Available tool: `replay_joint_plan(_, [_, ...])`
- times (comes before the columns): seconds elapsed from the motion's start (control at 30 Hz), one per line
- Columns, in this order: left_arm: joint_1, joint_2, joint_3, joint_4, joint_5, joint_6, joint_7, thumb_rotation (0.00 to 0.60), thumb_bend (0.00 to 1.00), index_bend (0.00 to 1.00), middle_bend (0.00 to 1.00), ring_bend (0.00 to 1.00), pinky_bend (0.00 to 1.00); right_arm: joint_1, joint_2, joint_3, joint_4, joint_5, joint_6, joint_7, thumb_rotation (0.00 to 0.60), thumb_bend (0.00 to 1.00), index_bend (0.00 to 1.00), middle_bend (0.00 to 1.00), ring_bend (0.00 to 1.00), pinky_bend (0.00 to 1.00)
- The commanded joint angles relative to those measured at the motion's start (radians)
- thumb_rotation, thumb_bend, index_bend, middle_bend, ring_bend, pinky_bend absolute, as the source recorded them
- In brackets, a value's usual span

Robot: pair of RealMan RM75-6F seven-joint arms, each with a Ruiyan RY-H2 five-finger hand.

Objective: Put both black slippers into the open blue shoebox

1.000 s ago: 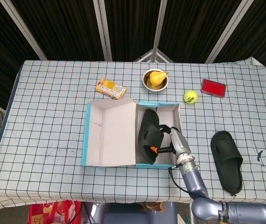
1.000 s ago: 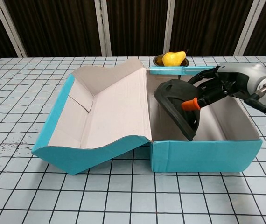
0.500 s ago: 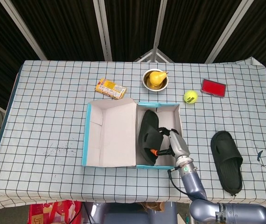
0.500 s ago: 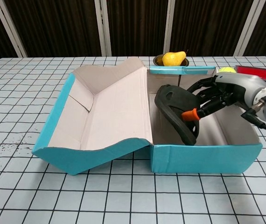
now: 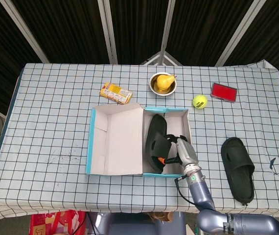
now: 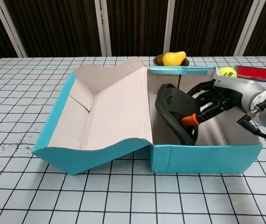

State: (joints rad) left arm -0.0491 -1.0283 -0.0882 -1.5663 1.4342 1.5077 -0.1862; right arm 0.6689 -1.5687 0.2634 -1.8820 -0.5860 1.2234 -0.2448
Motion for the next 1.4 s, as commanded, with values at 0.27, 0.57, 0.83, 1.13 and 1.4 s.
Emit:
replay_joint_plan(0.27, [0.000,0.001,0.000,-0.001,0.001,0.001,0.000,0.600,0.38,0.01,0.00,0.00,0.07,-0.009,-0.030,-0.022,0.033,-0.036,0.002,-0.023,0.600,0.36,0.49,0.52,0.20,0.00])
replay_joint_plan(0.57, [0.000,0.002,0.001,-0.002,0.000,-0.001,-0.001,0.600,0.38,0.01,0.00,0.00,0.07,-0.015,-0.056,-0.033,0.065,-0.050,-0.002,-0.052,0.600,0.36,0.49,0.52,0.20,0.00])
replay_joint_plan(0.83, [0.001,0.002,0.000,-0.001,0.000,0.001,-0.003,0.600,0.38,0.01,0.00,0.00,0.07,-0.021,-0.062,-0.034,0.076,-0.054,-0.010,-0.071,0.600,0.36,0.49,0.52,0.20,0.00])
replay_joint_plan(1.13, [0.001,0.002,-0.001,-0.001,-0.001,0.002,-0.004,0.600,0.38,0.01,0.00,0.00,0.07,-0.023,-0.041,-0.040,0.068,-0.068,-0.041,-0.092,0.600,0.36,0.48,0.47,0.16,0.00])
replay_joint_plan(1.4, [0.001,0.002,0.000,-0.002,0.000,0.001,-0.001,0.600,0.38,0.01,0.00,0.00,0.07,-0.011,0.020,-0.048,0.027,-0.065,-0.104,-0.117,0.600,0.36,0.34,0.28,0.05,0.00])
